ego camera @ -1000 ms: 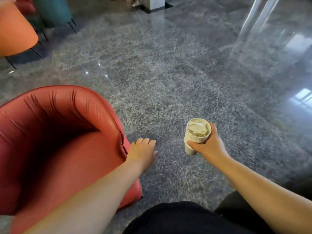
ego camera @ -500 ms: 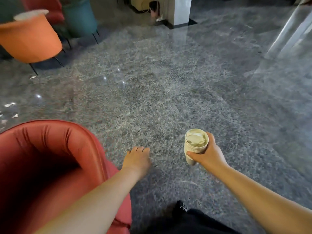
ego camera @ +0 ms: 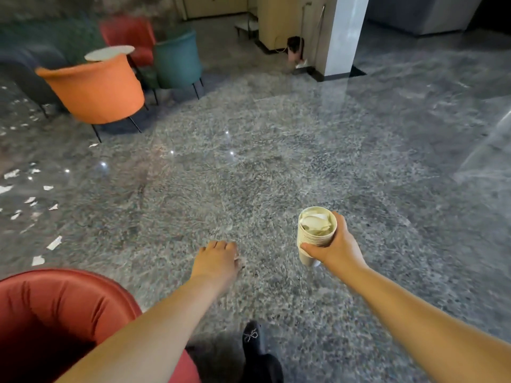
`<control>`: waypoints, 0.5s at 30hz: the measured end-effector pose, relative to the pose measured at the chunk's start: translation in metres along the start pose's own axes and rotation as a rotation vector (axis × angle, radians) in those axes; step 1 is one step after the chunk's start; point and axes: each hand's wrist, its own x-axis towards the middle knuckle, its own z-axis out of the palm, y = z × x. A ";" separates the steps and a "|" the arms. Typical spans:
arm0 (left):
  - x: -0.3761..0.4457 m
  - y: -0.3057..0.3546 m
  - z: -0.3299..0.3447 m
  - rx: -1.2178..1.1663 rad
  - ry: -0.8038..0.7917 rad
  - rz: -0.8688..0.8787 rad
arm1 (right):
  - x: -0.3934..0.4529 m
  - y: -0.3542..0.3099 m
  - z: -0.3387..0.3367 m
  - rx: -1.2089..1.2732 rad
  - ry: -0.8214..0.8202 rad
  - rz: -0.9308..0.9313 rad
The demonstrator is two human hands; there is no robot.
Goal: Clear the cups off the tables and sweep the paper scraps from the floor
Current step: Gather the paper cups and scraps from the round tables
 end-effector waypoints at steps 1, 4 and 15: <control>0.019 -0.007 -0.008 0.001 0.002 -0.009 | 0.022 -0.008 0.005 0.002 -0.001 -0.006; 0.079 -0.027 -0.038 0.001 -0.006 -0.008 | 0.084 -0.035 0.017 0.020 0.014 -0.021; 0.288 -0.053 -0.147 -0.004 0.045 0.067 | 0.282 -0.107 0.021 0.111 0.122 0.010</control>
